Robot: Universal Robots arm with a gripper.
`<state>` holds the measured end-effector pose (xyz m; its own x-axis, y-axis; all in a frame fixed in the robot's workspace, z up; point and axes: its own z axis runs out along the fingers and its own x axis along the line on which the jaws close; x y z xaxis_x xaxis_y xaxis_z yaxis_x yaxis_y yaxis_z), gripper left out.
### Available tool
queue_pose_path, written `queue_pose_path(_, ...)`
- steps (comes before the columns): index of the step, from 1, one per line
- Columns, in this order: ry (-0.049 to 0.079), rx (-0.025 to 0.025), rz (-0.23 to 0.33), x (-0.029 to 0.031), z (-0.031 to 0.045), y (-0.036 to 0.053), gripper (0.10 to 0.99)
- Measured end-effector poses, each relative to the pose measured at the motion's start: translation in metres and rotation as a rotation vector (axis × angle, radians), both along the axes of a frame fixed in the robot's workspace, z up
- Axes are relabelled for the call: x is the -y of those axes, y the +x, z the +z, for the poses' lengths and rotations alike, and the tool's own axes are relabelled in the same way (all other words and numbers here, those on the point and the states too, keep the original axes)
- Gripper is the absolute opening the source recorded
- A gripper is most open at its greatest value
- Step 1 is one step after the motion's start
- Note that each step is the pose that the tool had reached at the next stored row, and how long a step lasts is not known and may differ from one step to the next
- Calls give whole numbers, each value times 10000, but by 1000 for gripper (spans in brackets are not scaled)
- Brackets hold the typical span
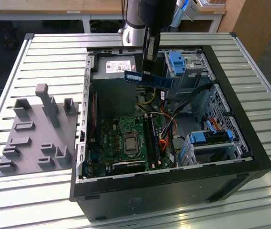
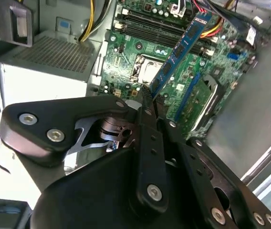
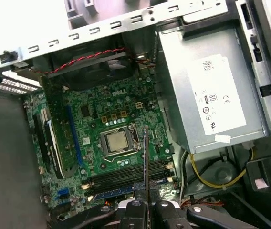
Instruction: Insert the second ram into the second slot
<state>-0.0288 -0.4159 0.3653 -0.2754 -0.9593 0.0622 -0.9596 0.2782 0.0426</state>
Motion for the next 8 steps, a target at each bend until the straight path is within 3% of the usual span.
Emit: queue_pose_path(8, -3, 0, -1384, 0, -5, 0, 137)
